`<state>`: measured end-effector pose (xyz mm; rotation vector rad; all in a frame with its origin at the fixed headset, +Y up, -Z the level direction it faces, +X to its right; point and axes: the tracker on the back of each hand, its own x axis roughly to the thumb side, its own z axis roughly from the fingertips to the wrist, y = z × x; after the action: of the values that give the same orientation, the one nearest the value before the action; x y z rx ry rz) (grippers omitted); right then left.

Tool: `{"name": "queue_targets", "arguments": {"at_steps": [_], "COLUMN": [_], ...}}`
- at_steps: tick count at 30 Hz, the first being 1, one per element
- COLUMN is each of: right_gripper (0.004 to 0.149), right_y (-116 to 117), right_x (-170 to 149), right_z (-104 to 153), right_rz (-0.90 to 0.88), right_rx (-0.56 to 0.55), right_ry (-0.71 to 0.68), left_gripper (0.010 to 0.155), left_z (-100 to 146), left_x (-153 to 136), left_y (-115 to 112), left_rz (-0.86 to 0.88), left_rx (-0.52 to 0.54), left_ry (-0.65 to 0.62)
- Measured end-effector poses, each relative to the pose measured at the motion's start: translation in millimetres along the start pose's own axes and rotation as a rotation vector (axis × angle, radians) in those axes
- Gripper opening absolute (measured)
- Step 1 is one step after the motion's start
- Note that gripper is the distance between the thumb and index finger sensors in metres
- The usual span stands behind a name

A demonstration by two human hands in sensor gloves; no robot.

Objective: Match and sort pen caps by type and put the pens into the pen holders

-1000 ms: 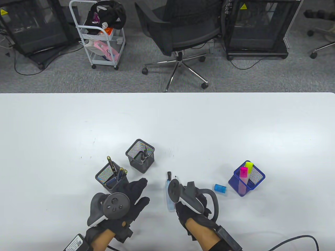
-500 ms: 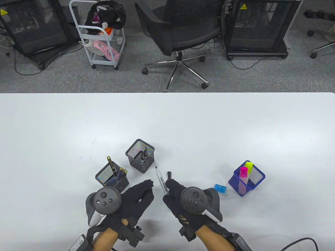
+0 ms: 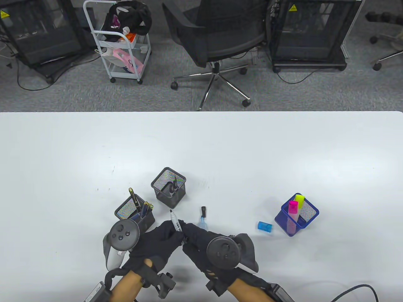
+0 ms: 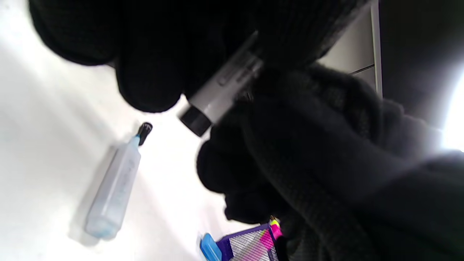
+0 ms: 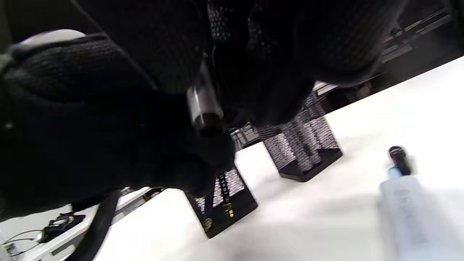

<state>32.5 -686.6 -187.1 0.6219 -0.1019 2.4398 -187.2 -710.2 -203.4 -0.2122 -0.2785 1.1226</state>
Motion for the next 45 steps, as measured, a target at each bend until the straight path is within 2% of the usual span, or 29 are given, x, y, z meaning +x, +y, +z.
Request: {"name": "queue_targets", "arguments": {"at_steps": [5,9,10,13,19,27,41,45], "right_gripper": [0.061,0.062,0.062,0.062,0.063,0.064,0.060,0.063], "right_y": [-23.3,-23.6,-20.7,-10.3,26.5,52.2,55.9,51.2], "right_x": [-30.8,-47.8,-53.0,-60.7,-73.5,-78.7,-80.9,-81.7], "right_z": [-16.8,-40.5,-50.6,-65.3,-91.4,-104.5,-109.2,-106.9], "right_rz": [0.041,0.145,0.201,0.217,0.314,0.399,0.495,0.413], "right_rx": [-0.020,0.021,0.034,0.063,0.124,0.160,0.188,0.210], "right_ry": [0.240,0.368,0.410,0.490,0.616,0.633,0.609,0.608], "left_gripper": [0.053,0.054,0.054,0.054,0.054,0.054,0.054,0.054], "left_z": [5.9,7.1,7.3,7.2,8.0,7.5,6.5,6.2], "left_x": [13.2,14.6,14.2,14.0,10.5,8.4,7.1,6.5], "left_y": [9.0,9.7,9.9,10.5,12.3,12.7,9.7,11.2], "left_rz": [-0.153,-0.180,-0.179,-0.177,-0.164,-0.159,-0.200,-0.248], "left_rx": [0.062,0.079,0.083,0.087,0.088,0.081,0.064,0.076], "left_ry": [-0.049,-0.052,-0.048,-0.044,-0.029,-0.022,-0.007,-0.005]}}
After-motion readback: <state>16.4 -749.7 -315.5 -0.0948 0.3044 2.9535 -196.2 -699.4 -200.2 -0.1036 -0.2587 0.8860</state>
